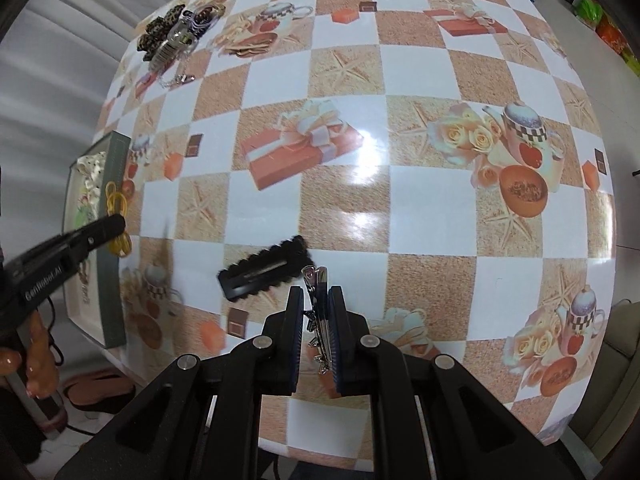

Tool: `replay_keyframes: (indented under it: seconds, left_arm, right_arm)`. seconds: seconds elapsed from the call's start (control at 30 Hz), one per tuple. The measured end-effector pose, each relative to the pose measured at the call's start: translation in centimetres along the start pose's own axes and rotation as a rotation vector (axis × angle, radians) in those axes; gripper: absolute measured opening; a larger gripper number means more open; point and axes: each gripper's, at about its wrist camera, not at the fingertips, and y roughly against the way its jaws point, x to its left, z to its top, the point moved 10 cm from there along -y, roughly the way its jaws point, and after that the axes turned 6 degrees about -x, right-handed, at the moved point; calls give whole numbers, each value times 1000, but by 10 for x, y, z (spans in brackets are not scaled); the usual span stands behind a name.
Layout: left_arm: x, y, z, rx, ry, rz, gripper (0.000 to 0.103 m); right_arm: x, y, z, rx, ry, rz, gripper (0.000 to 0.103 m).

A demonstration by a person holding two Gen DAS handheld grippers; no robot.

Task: Organize jewelry
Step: 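Carry the barrette into the tray with the right gripper while the left gripper drops the hair tie there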

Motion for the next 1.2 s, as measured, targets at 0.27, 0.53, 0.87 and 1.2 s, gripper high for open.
replay_keyframes:
  seconds: [0.27, 0.53, 0.87, 1.2]
  left_arm:
    - [17, 22, -1, -37, 21, 8, 9]
    - [43, 40, -10, -61, 63, 16, 9]
    - [78, 58, -27, -78, 133, 35, 9]
    - [119, 70, -50, -79, 202, 76, 9]
  right_arm:
    - [28, 11, 9, -19, 24, 17, 13]
    - [65, 14, 14, -29, 80, 33, 13]
    - [104, 13, 13, -19, 143, 50, 13]
    - [132, 10, 10, -9, 198, 59, 13]
